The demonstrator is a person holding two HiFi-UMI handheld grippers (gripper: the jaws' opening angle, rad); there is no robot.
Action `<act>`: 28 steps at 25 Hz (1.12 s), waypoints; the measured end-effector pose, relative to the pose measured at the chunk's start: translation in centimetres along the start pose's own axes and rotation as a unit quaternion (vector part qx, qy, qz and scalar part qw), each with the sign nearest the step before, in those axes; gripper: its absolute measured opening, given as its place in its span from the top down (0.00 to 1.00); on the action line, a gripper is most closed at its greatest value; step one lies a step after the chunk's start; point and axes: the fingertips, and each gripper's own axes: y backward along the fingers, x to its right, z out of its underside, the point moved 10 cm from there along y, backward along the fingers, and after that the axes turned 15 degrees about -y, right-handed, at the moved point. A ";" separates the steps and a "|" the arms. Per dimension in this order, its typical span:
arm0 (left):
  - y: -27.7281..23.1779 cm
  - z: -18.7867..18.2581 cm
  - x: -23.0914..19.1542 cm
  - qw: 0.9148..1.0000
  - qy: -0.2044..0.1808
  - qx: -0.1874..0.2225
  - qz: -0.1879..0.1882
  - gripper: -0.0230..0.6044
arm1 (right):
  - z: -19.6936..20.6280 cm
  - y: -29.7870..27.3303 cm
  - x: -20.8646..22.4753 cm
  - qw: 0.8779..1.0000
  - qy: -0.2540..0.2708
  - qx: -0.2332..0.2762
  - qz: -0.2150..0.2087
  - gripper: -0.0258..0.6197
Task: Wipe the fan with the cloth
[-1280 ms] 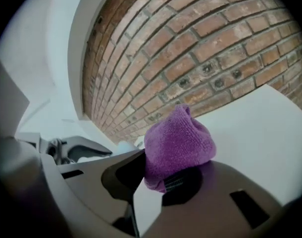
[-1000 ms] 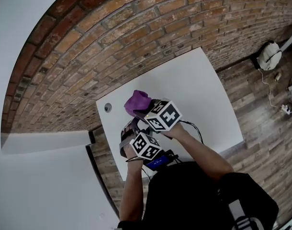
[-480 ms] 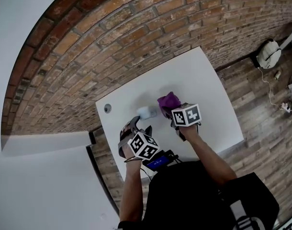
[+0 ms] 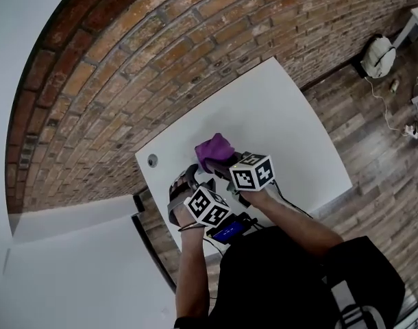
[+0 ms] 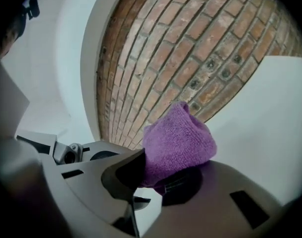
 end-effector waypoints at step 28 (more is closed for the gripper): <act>-0.2 -0.3 0.4 1.000 0.018 -0.001 -0.021 0.49 | 2.0 -0.2 4.6 0.990 -0.131 0.020 0.046 0.85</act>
